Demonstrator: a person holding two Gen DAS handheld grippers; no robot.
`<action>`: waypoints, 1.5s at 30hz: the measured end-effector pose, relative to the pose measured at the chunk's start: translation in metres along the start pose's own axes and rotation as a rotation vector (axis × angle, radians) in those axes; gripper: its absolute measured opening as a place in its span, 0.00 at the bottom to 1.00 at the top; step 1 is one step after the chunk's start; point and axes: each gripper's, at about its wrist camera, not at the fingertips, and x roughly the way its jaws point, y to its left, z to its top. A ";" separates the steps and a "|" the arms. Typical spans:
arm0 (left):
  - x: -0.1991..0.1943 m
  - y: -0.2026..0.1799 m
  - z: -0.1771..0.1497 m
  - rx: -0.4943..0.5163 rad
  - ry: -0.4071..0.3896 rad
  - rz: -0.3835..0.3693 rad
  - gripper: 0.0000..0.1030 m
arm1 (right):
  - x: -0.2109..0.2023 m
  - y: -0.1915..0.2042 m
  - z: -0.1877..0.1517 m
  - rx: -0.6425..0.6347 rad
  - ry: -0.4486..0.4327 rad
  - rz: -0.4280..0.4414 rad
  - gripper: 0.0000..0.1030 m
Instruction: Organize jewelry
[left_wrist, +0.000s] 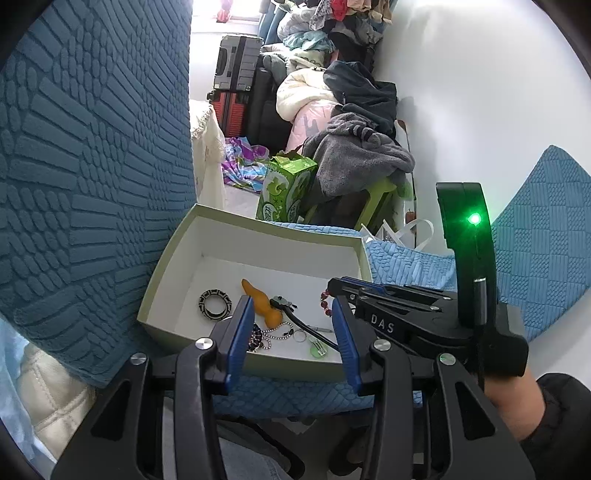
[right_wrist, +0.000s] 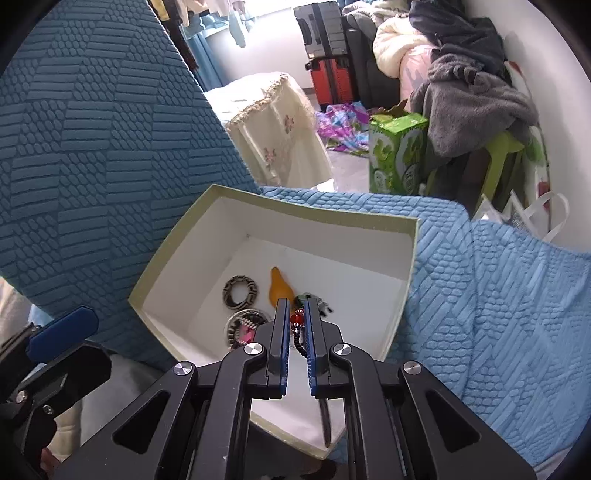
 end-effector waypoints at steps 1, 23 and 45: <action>-0.002 -0.001 0.002 0.001 0.001 0.004 0.43 | -0.003 0.000 0.001 -0.002 -0.002 -0.004 0.07; -0.078 -0.034 0.052 0.079 -0.161 -0.003 0.50 | -0.178 -0.002 0.040 0.001 -0.340 -0.058 0.65; -0.115 -0.053 0.026 0.068 -0.210 0.078 0.89 | -0.244 -0.007 -0.049 0.059 -0.443 -0.237 1.00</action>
